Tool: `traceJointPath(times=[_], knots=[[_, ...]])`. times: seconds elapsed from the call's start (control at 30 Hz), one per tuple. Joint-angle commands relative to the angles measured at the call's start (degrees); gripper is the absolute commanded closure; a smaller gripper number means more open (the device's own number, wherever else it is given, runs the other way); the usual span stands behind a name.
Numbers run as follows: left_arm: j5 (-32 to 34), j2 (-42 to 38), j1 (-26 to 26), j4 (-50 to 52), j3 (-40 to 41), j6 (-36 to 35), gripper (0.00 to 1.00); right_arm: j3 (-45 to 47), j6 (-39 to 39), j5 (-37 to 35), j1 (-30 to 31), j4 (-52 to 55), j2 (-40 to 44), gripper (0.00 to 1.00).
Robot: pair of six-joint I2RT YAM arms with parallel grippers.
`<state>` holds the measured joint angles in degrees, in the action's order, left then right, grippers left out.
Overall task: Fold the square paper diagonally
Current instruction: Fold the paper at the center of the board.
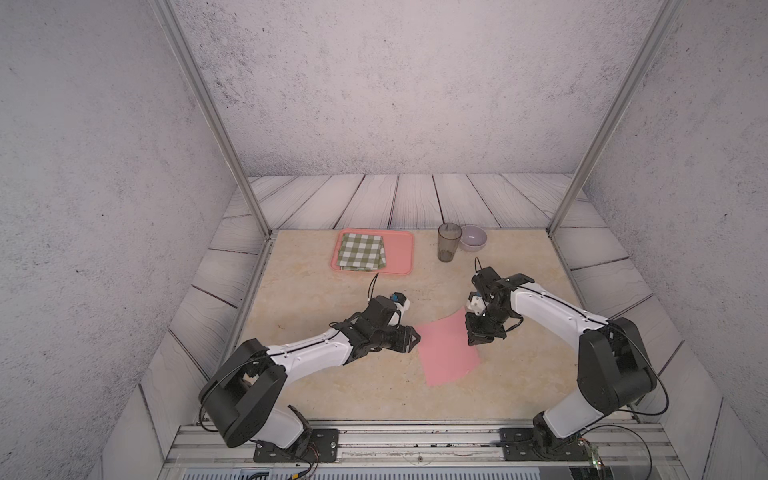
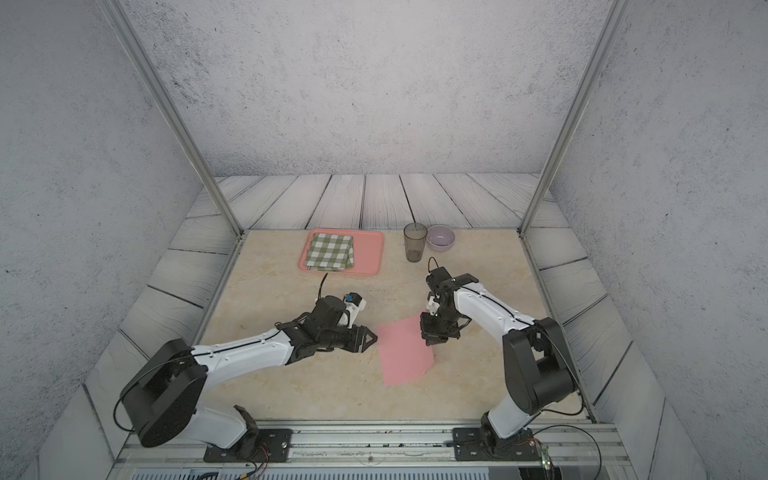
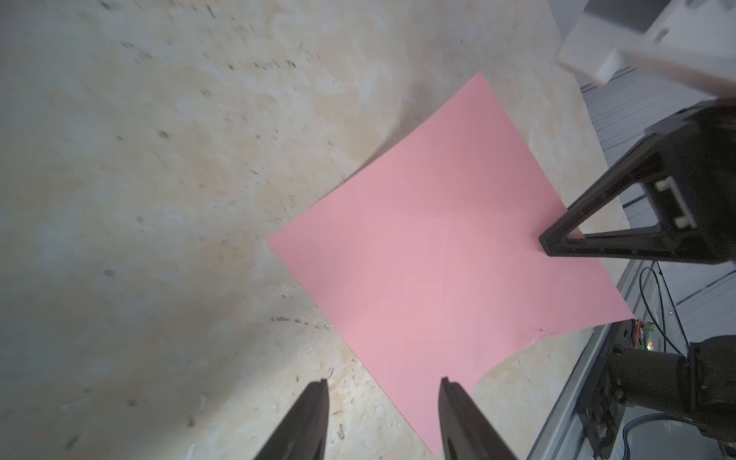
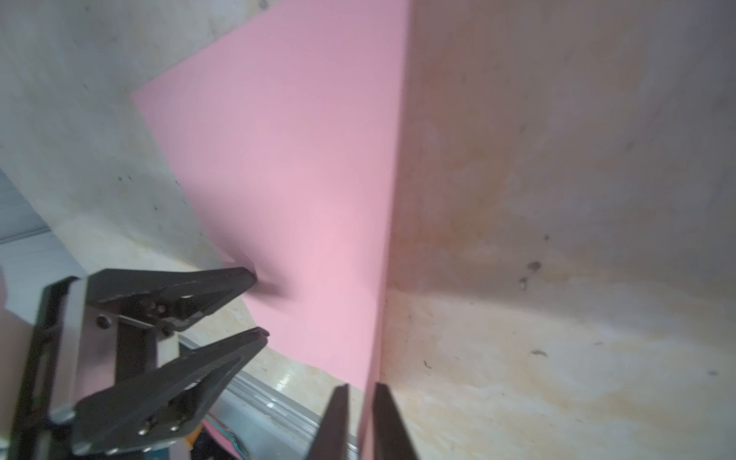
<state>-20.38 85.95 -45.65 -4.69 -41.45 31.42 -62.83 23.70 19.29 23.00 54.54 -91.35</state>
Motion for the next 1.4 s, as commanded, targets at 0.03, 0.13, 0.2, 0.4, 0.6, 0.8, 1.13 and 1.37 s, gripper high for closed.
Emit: traceJointPath(times=[0.03,0.13,0.2,0.4,0.6,0.8,1.13,1.37], knots=[[-3.3,5.0,-3.6,-6.0,-0.6,0.5,0.51,2.1,2.0,5.5,-0.2,-3.0,-1.4,1.00],[-2.7,8.2,-4.5,-7.3,-0.8,1.6,0.52,3.7,3.1,8.4,-0.6,-5.8,-0.8,1.00],[-2.6,9.9,-4.8,-8.2,-0.5,2.5,0.54,5.1,4.2,10.7,-1.0,-8.4,-0.6,1.00],[-1.4,13.1,-5.6,-10.3,1.2,4.1,0.56,9.9,7.7,14.0,-2.4,-15.0,1.3,0.90],[-1.2,16.1,-5.7,-12.9,1.6,5.5,0.57,17.6,13.9,17.4,-3.0,-22.5,7.4,0.62],[-1.1,17.6,-5.8,-15.3,1.7,6.7,0.57,22.5,18.3,14.5,-2.9,-22.3,16.7,0.60],[-2.1,18.6,-6.2,-18.0,2.3,6.8,0.57,27.9,21.8,9.9,-1.8,-29.4,22.7,0.56],[-2.1,18.1,-6.7,-18.6,2.8,6.5,0.57,28.8,22.5,2.1,2.4,-32.2,27.1,0.56]])
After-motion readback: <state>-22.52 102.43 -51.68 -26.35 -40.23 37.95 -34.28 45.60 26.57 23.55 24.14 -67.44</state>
